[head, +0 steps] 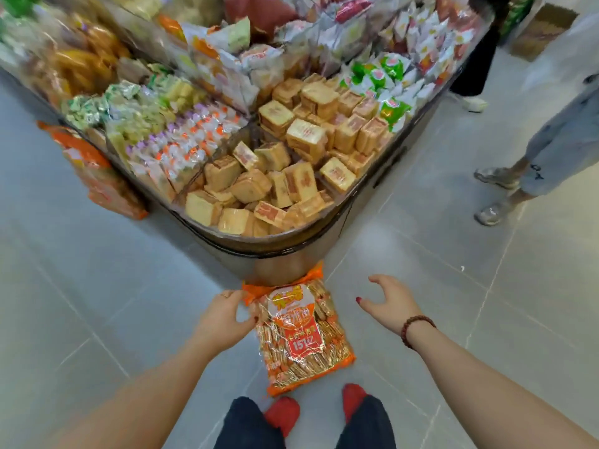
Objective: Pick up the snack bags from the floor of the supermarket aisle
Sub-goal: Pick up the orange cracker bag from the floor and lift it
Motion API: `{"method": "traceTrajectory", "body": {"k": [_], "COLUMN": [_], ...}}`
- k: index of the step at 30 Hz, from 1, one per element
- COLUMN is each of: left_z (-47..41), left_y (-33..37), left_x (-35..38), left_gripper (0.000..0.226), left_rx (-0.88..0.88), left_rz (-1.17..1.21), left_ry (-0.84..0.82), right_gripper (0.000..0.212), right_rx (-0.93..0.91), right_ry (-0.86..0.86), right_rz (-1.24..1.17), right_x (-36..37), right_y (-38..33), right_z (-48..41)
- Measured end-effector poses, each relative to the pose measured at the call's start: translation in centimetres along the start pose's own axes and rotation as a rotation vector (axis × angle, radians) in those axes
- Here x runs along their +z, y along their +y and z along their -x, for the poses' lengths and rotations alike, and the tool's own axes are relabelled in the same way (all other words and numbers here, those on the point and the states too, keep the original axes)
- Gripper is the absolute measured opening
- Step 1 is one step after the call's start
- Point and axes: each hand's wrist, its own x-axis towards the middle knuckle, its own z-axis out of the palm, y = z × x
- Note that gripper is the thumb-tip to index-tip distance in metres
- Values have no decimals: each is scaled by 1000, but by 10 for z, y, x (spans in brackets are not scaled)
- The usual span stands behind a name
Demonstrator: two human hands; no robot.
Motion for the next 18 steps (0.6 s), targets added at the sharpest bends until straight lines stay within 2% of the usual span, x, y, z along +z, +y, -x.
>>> {"method": "traceTrajectory", "body": {"k": [3,8,13,18], "left_z": [0,-2,-25,-66], "left_y": [-11,-35,-77,-122], "left_x": [32,114,208,302], "left_gripper": [59,59,65,74], "left_rx": [-177,-415,-528,-591], "left_rz": [83,252,301,423], "left_ry": [58,108,85,135], "right_gripper": [61,64,65,70], "right_rx": [-42,-48,-25,7], "right_ry": [-92,-172,-197,-215], "right_rz": [-16,-59,-118,-175], "right_x": [10,54,127,220], "right_y": [22,69,118,167], "right_z": [-36,-88,-141,-198]}}
